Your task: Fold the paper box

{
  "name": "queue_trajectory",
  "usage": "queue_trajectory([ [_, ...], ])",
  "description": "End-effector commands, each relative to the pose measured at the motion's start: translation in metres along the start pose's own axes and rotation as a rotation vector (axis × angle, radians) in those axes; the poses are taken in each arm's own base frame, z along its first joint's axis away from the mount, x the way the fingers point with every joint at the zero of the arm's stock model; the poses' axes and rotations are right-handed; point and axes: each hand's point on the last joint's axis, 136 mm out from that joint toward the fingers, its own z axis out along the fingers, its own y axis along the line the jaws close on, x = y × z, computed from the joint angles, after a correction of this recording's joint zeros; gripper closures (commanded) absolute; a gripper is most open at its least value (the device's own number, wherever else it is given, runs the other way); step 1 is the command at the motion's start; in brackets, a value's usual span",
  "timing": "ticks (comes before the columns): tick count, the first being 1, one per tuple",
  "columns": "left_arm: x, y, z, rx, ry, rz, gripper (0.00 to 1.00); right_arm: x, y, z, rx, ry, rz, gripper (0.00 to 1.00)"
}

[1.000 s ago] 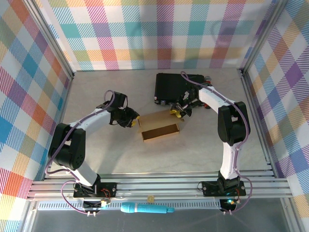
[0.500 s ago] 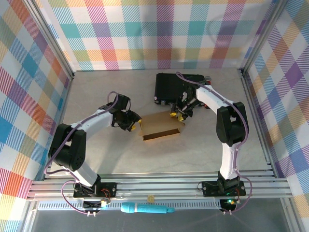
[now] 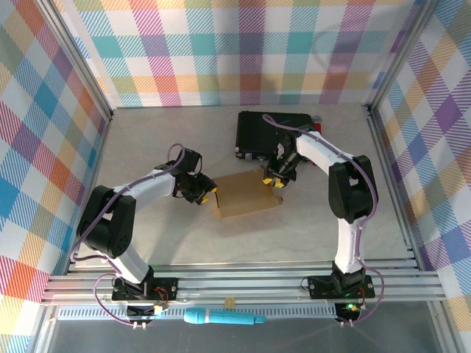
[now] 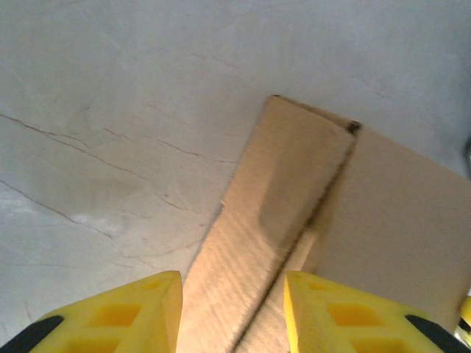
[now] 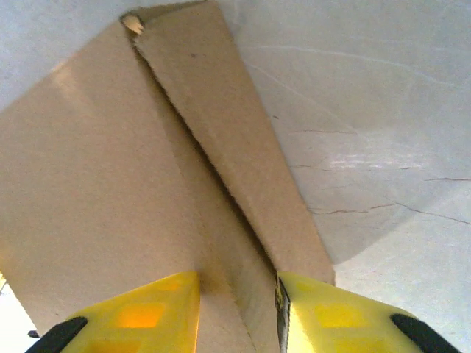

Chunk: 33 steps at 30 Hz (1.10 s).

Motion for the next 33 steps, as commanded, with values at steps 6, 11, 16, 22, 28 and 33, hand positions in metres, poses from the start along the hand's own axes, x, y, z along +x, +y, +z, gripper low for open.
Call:
queue_trajectory([
  [6, 0.008, 0.018, 0.017, -0.056, 0.012, 0.043, 0.63, 0.007, -0.011, -0.015, 0.082, -0.032, -0.097, 0.61],
  [11, 0.005, 0.007, -0.001, -0.032, -0.027, 0.05, 0.63, 0.01, -0.008, -0.022, 0.068, -0.046, -0.123, 0.61],
  [16, 0.003, -0.017, -0.036, 0.024, -0.073, 0.071, 0.52, 0.015, -0.011, -0.017, 0.063, -0.032, -0.129, 0.62],
  [22, 0.018, -0.013, -0.021, 0.048, 0.02, 0.066, 0.46, 0.018, -0.012, 0.001, 0.027, 0.008, -0.112, 0.61],
  [28, 0.028, -0.005, 0.013, 0.049, 0.104, 0.067, 0.46, 0.021, -0.025, 0.019, 0.057, 0.043, -0.096, 0.63],
  [33, 0.025, 0.007, 0.026, 0.013, 0.089, 0.085, 0.54, 0.022, -0.022, 0.016, 0.037, 0.031, -0.126, 0.63],
])
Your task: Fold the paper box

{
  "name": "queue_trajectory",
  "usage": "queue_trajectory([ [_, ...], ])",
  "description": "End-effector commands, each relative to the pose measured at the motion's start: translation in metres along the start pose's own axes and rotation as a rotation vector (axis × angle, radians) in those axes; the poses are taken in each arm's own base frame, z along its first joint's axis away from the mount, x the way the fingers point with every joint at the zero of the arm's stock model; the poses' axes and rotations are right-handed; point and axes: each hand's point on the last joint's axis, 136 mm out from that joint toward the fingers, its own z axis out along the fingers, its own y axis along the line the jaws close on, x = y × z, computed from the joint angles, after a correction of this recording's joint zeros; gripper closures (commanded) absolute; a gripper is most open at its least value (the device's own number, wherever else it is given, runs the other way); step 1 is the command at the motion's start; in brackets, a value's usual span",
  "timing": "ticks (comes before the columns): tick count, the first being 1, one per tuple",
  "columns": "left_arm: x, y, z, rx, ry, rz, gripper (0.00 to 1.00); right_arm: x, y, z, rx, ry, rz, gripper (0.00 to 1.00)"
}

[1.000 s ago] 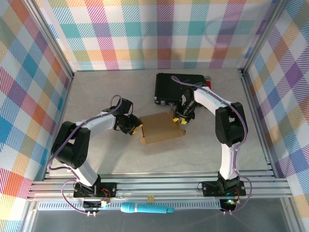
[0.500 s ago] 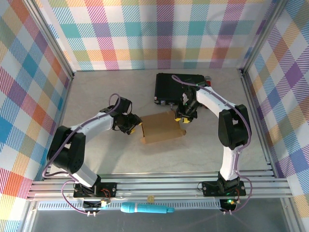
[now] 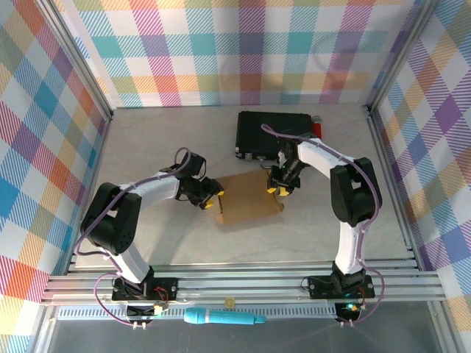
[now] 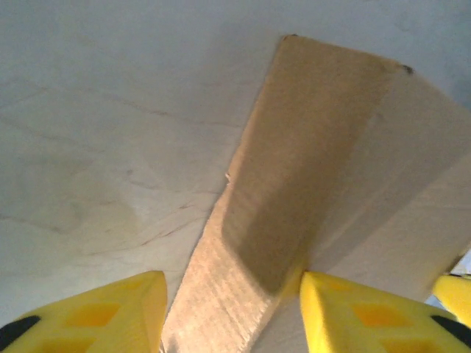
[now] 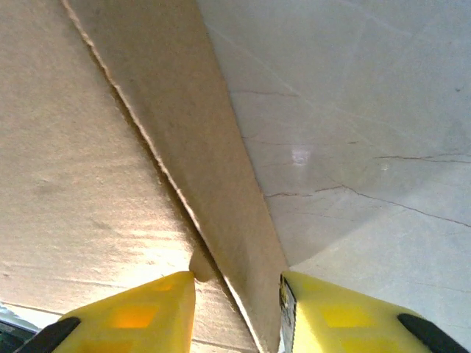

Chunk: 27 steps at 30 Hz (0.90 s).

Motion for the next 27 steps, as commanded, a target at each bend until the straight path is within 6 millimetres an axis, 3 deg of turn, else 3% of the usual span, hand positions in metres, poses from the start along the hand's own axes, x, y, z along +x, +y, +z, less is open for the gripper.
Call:
queue_trajectory([
  [1, 0.006, 0.018, 0.011, -0.047, 0.015, 0.021, 0.57, 0.002, 0.007, -0.001, -0.038, -0.002, -0.059, 0.61],
  [6, 0.006, 0.024, 0.015, -0.05, 0.004, 0.049, 0.7, -0.004, 0.02, -0.016, -0.158, -0.054, -0.133, 0.51],
  [14, 0.003, 0.04, 0.017, -0.047, 0.014, 0.108, 0.89, -0.022, 0.017, -0.029, -0.373, -0.106, -0.113, 0.44],
  [22, 0.0, 0.062, 0.011, -0.11, 0.065, 0.159, 0.94, -0.027, 0.013, -0.027, -0.457, -0.148, -0.134, 0.38],
  [27, -0.003, 0.07, 0.007, -0.129, 0.079, 0.18, 0.94, -0.027, 0.03, -0.026, -0.596, -0.129, -0.16, 0.32],
])
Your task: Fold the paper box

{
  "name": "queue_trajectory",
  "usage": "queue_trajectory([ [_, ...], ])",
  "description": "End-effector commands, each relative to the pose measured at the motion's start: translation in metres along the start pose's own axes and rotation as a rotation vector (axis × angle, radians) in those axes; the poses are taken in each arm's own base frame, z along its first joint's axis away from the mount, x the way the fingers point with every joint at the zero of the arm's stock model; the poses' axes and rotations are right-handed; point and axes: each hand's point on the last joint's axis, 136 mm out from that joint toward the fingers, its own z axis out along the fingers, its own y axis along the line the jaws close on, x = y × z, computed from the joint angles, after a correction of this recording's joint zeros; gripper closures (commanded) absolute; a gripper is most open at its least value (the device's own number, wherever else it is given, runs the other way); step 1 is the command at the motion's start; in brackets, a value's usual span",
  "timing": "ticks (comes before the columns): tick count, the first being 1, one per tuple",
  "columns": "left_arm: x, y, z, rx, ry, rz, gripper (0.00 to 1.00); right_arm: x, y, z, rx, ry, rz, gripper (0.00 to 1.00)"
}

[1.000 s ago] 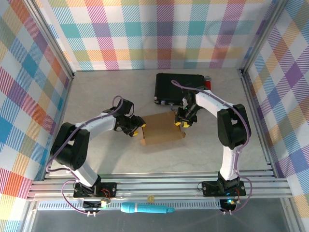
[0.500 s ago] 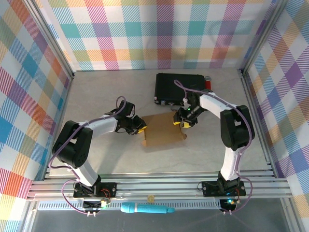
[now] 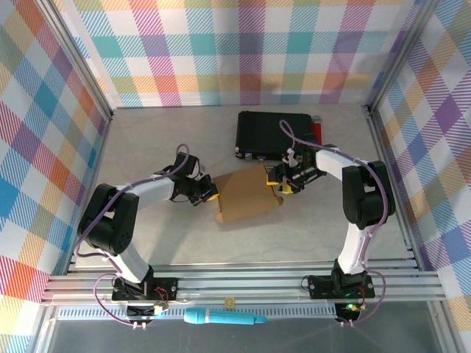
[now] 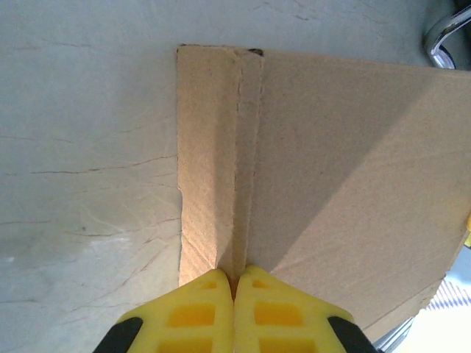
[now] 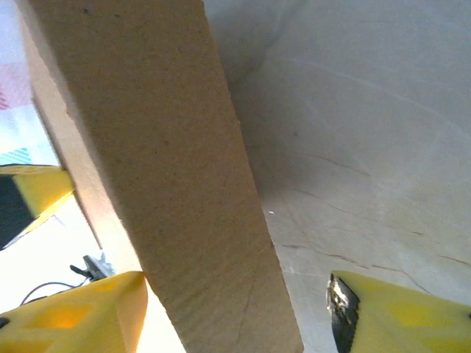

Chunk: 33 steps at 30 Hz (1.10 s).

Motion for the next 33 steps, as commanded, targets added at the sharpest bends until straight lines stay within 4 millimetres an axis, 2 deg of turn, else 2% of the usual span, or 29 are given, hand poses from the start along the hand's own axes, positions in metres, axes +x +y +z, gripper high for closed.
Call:
queue_trajectory([
  [1, 0.027, 0.068, 0.005, -0.23, 0.098, -0.069, 0.95, -0.007, 0.029, -0.001, -0.172, -0.01, -0.062, 0.32],
  [4, 0.025, 0.069, 0.007, -0.228, 0.102, -0.073, 0.95, -0.006, 0.04, 0.007, -0.251, 0.017, -0.058, 0.32],
  [8, 0.023, 0.07, 0.008, -0.226, 0.097, -0.077, 0.95, 0.0, 0.045, 0.019, -0.266, 0.06, -0.054, 0.32],
  [14, 0.017, 0.066, 0.007, -0.211, 0.078, -0.085, 0.95, 0.0, 0.053, 0.017, -0.303, 0.067, -0.025, 0.38],
  [16, 0.014, 0.061, 0.006, -0.196, 0.064, -0.09, 0.92, -0.001, 0.055, 0.016, -0.304, 0.069, -0.005, 0.43],
  [19, 0.001, 0.044, -0.004, -0.143, 0.004, -0.1, 0.76, -0.003, 0.058, 0.014, -0.311, 0.079, 0.047, 0.5],
  [23, -0.027, 0.006, -0.037, -0.018, -0.165, -0.11, 0.55, -0.007, 0.063, 0.009, -0.312, 0.113, 0.18, 0.66],
  [26, -0.04, 0.0, -0.055, 0.049, -0.257, -0.21, 0.38, -0.008, 0.068, 0.002, -0.31, 0.151, 0.311, 0.69],
  [30, -0.04, 0.008, -0.052, 0.134, -0.233, -0.411, 0.35, -0.006, 0.076, -0.009, -0.324, 0.217, 0.495, 0.7],
  [33, -0.042, 0.002, -0.052, 0.211, -0.234, -0.499, 0.34, -0.006, 0.083, -0.018, -0.329, 0.252, 0.575, 0.71],
])
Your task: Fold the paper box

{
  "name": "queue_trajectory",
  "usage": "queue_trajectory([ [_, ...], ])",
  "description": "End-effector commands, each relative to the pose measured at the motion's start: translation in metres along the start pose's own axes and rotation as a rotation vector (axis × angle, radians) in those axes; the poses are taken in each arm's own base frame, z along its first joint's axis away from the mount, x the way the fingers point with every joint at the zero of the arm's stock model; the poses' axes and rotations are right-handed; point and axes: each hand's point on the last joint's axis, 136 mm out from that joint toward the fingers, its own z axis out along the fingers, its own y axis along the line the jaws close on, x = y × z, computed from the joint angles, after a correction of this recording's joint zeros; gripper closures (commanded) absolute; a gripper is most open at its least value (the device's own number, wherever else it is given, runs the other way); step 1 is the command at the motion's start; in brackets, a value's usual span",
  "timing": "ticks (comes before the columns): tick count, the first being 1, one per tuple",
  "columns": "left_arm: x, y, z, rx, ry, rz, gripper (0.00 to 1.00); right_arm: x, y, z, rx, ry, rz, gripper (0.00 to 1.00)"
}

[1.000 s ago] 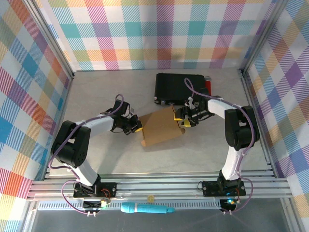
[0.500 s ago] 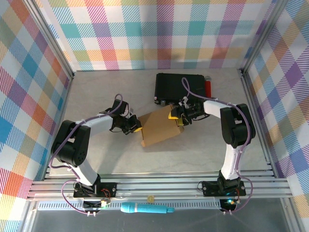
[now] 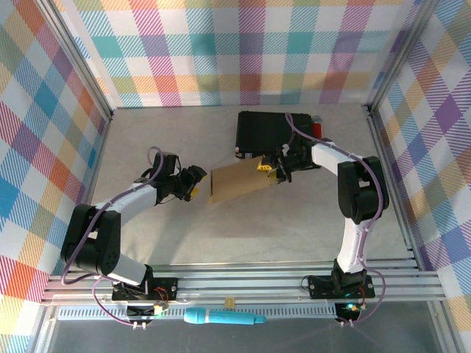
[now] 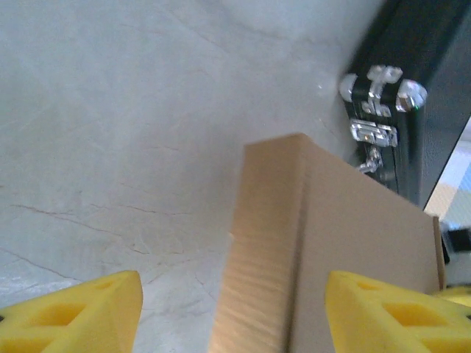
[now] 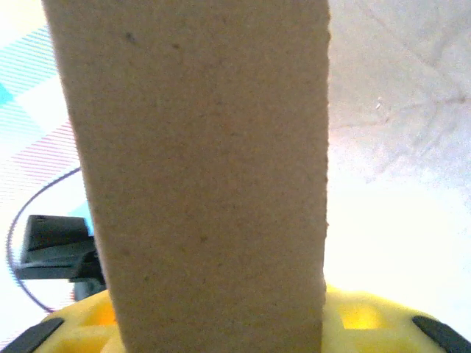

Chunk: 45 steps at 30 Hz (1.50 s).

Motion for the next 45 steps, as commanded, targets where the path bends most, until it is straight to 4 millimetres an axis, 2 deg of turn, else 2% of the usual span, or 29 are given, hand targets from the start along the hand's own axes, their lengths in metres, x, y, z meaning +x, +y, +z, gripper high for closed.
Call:
queue_trajectory([
  [1, -0.002, -0.009, 0.002, 0.098, 0.004, -0.19, 0.33, 0.013, 0.012, -0.007, -0.032, 0.076, 0.199, 0.72],
  [6, -0.009, -0.032, 0.005, 0.223, 0.004, -0.322, 0.31, 0.015, 0.023, -0.013, -0.052, 0.086, 0.253, 0.72],
  [12, -0.013, -0.044, 0.001, 0.305, -0.003, -0.461, 0.29, 0.012, 0.022, -0.012, -0.058, 0.091, 0.292, 0.72],
  [20, 0.02, -0.047, 0.022, 0.264, 0.151, -0.546, 0.3, 0.009, 0.024, -0.012, -0.078, 0.09, 0.313, 0.72],
  [24, 0.028, -0.041, 0.027, 0.23, 0.163, -0.551, 0.31, 0.007, 0.025, -0.012, -0.078, 0.088, 0.313, 0.72],
  [31, 0.029, -0.073, 0.033, 0.308, 0.181, -0.573, 0.32, 0.006, 0.019, -0.01, -0.071, 0.09, 0.323, 0.72],
  [37, 0.042, -0.085, 0.043, 0.345, 0.21, -0.645, 0.45, 0.003, 0.013, -0.008, -0.059, 0.084, 0.334, 0.72],
  [45, 0.044, -0.079, 0.037, 0.304, 0.183, -0.712, 0.68, 0.001, 0.007, -0.006, -0.043, 0.075, 0.338, 0.7],
])
